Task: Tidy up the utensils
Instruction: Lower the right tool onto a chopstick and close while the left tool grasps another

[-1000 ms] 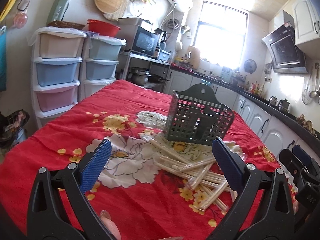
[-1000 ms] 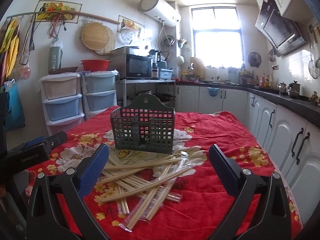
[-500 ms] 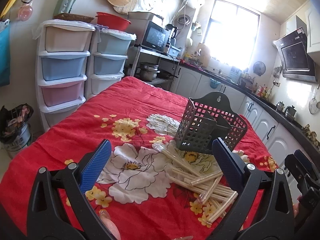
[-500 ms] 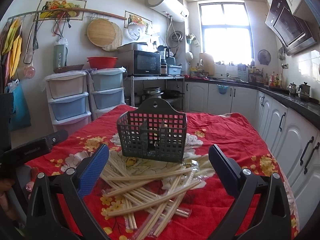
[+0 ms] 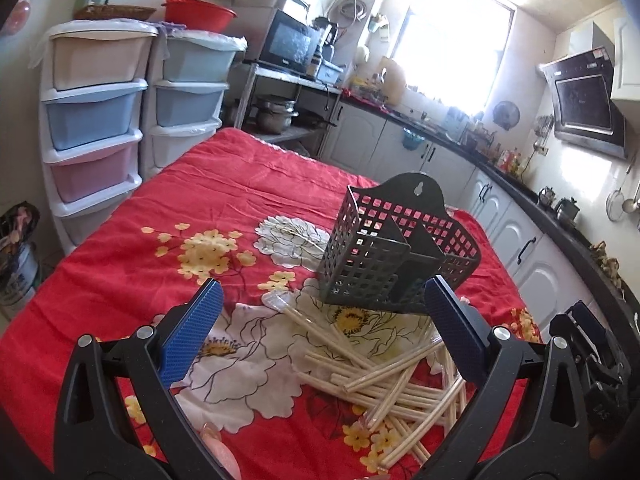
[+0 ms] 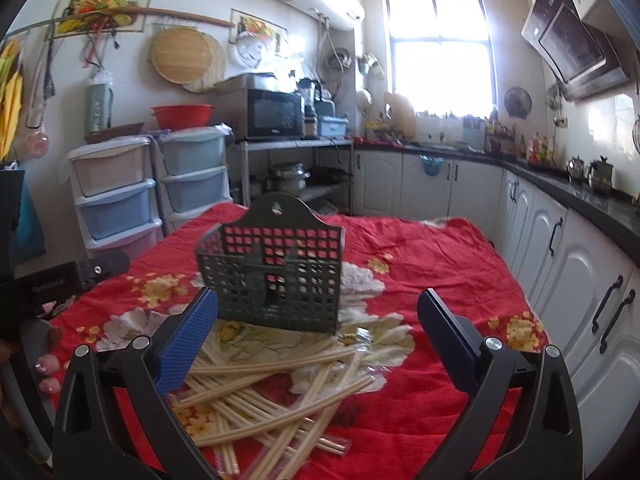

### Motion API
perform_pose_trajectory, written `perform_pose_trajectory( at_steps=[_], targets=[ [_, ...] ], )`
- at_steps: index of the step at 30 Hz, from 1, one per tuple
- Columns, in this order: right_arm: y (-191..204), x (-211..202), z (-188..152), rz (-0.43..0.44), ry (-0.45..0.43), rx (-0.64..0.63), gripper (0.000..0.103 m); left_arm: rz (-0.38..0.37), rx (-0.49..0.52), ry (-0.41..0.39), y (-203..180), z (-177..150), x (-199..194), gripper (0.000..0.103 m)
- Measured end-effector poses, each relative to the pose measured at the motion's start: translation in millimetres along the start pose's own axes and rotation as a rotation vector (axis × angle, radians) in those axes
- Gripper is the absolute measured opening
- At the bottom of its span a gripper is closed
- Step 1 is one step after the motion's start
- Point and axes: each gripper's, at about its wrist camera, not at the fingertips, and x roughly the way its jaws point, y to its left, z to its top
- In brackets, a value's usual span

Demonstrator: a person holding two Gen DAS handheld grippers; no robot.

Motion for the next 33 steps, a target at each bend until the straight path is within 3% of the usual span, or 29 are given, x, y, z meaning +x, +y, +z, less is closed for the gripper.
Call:
perform_pose_trajectory(
  at_steps=[6, 9, 13, 22, 26, 28, 30, 33],
  targets=[
    [-19, 26, -7, -0.011, 0.104, 0.046, 0.097, 0.004, -0.012, 0.159, 2, 7, 32, 0.093],
    [-26, 42, -14, -0.004, 0.173, 0.063, 0.097, -0.031, 0.011, 0.213, 0, 13, 44, 0.093],
    [-33, 60, -26, -0.018, 0.226, 0.080, 0.097, 0.004, 0.052, 0.238, -1, 15, 64, 0.093],
    [-45, 94, -44, -0.019, 0.354, 0.110, 0.097, 0.022, -0.104, 0.368, 29, -9, 110, 0.093],
    [-49, 102, -51, 0.006, 0.406, 0.143, 0.096, 0.014, -0.127, 0.416, 36, -19, 122, 0.091],
    [-50, 105, -54, 0.015, 0.428, 0.163, 0.091, 0.008, -0.127, 0.434, 37, -21, 127, 0.085],
    [-52, 110, -57, 0.036, 0.452, 0.187, 0.077, 0.000, -0.124, 0.436, 37, -22, 129, 0.080],
    [-56, 117, -61, 0.070, 0.492, 0.233, 0.069, -0.017, -0.131, 0.442, 37, -22, 132, 0.070]
  ],
)
